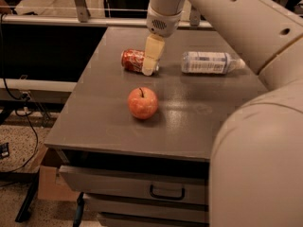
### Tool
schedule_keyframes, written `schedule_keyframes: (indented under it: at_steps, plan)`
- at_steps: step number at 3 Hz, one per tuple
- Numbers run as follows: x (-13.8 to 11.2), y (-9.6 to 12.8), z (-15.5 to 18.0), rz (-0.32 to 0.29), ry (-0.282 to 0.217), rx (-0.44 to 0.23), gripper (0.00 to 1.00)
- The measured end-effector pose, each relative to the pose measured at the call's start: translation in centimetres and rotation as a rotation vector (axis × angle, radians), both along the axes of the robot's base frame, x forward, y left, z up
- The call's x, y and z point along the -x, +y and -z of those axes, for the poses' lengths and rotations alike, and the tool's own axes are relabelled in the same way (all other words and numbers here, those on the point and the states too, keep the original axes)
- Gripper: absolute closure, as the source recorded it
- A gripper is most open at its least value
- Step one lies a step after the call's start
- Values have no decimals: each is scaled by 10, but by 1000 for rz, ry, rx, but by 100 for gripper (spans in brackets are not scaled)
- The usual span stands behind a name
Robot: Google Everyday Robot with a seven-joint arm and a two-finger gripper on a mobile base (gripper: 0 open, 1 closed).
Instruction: Place coke can upright
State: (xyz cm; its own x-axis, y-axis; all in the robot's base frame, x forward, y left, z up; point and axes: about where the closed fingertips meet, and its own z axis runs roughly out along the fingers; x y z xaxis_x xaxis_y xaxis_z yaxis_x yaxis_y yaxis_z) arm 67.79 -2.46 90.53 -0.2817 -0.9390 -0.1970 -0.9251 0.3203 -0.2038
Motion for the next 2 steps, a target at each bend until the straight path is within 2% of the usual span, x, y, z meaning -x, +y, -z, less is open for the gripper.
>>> schedule_keyframes:
  at_steps: [1,2]
  plan:
    - [-27,37,27,-40,53,-20,0]
    - [-43,54,42,-68,78,-34,0]
